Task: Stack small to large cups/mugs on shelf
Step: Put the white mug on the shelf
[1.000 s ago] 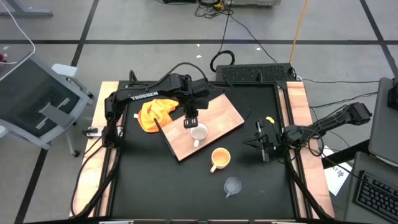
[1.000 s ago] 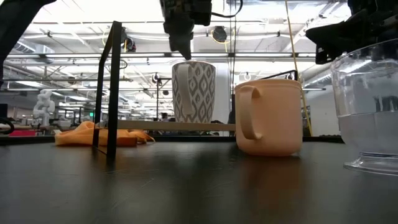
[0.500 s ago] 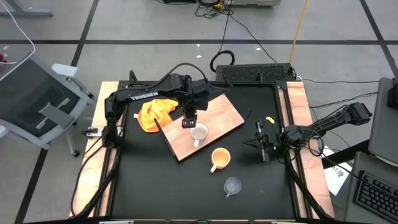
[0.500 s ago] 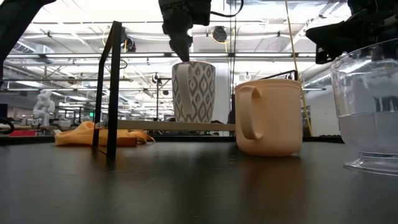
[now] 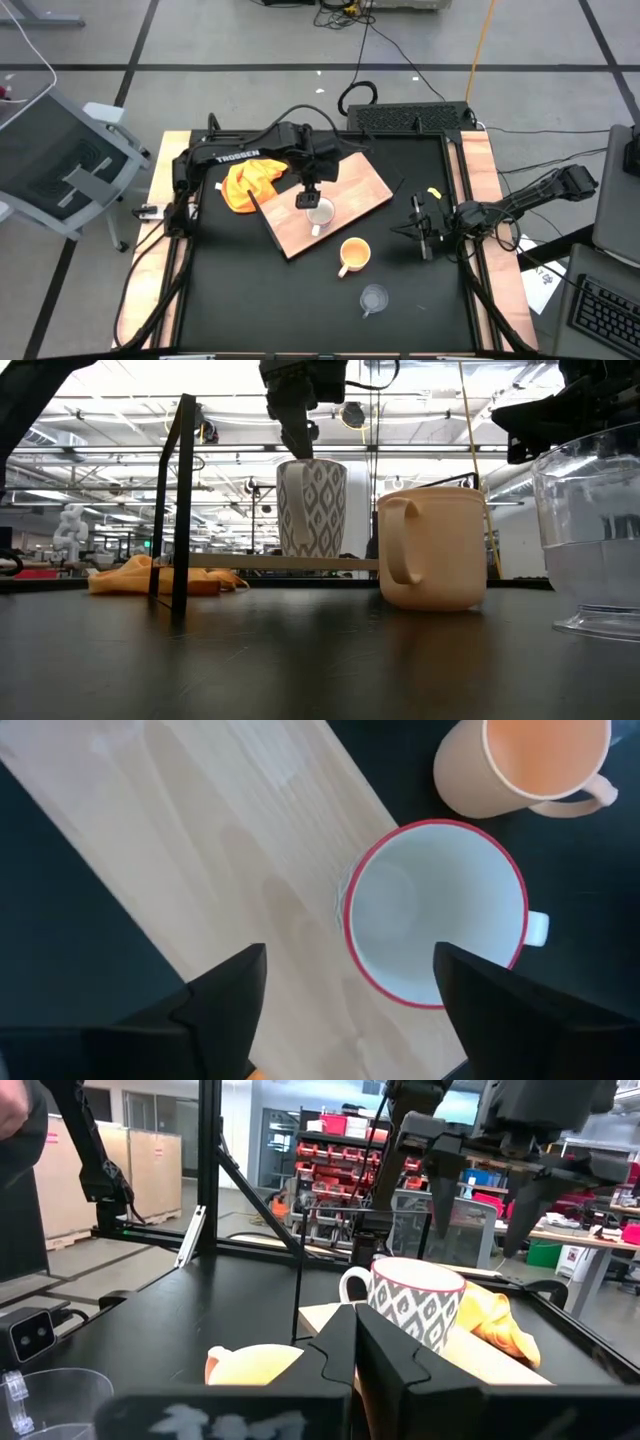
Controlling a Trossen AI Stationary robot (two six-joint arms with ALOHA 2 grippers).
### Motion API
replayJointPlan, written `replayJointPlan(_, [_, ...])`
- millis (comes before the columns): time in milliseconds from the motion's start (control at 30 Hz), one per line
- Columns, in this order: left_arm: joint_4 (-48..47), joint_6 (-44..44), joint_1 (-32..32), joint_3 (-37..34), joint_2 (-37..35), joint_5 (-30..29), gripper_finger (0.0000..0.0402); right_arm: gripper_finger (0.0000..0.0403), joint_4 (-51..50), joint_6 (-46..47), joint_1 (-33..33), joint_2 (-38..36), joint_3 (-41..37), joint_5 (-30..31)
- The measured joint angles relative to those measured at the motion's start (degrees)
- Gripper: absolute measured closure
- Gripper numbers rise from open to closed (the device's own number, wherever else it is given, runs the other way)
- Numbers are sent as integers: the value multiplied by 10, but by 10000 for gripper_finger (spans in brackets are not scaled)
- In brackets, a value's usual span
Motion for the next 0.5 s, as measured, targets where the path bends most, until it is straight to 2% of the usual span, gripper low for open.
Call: replayJointPlan(500, [13, 6, -3, 0, 30, 2, 114, 403, -9, 0, 0, 1, 0, 0])
